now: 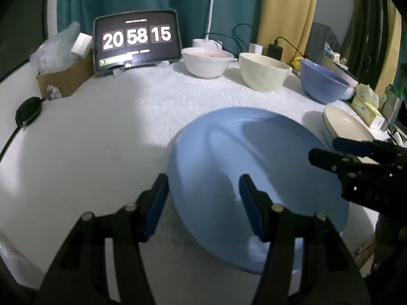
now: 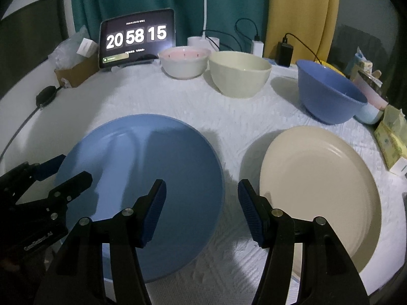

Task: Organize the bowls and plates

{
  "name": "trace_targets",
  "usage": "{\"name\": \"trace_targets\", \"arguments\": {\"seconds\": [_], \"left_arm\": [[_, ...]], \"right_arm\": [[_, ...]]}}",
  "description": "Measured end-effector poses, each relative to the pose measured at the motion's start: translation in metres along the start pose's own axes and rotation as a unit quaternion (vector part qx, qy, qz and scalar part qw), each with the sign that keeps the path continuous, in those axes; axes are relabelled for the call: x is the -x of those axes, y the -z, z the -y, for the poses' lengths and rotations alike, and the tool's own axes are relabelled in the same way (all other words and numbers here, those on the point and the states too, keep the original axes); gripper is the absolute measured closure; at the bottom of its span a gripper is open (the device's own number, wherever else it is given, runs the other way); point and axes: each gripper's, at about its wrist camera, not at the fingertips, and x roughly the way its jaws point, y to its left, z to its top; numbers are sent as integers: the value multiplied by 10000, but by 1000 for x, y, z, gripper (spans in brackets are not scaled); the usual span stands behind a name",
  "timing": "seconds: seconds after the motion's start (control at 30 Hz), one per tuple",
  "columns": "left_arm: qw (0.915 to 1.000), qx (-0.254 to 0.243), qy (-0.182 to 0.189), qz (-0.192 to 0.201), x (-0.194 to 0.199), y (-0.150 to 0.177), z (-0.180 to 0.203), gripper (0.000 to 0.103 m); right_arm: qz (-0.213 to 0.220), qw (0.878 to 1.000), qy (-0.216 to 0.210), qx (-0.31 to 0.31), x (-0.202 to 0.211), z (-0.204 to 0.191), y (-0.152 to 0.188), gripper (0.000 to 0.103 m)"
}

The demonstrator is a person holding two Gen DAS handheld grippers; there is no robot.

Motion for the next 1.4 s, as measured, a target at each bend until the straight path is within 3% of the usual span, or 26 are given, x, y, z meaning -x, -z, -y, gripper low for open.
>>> {"name": "trace_targets", "arguments": {"seconds": [0.6, 0.83, 1.0, 1.1, 1.17, 1.4], "left_arm": [[9999, 51, -100, -50, -10, 6, 1, 45], [10000, 83, -20, 7, -11, 7, -1, 45], [10000, 88, 9, 30, -11, 7, -1, 53], [9999, 132, -29, 39, -10, 7, -3, 59], [9999, 139, -33, 43, -10, 6, -4, 61], [9998, 162, -69, 72, -6, 3, -7, 70]], "right_arm": [[-126, 9998, -141, 58, -14, -7, 4, 41], [-153, 9998, 49, 113, -19, -13, 5, 41], [-193, 9998, -29, 6, -20, -10, 5, 42], [-199, 9998, 43, -68, -20, -6, 5, 51], [-210, 9997, 110, -109, -20, -4, 5, 63], [-209, 9992, 230, -236, -19, 4, 6, 80]]}}
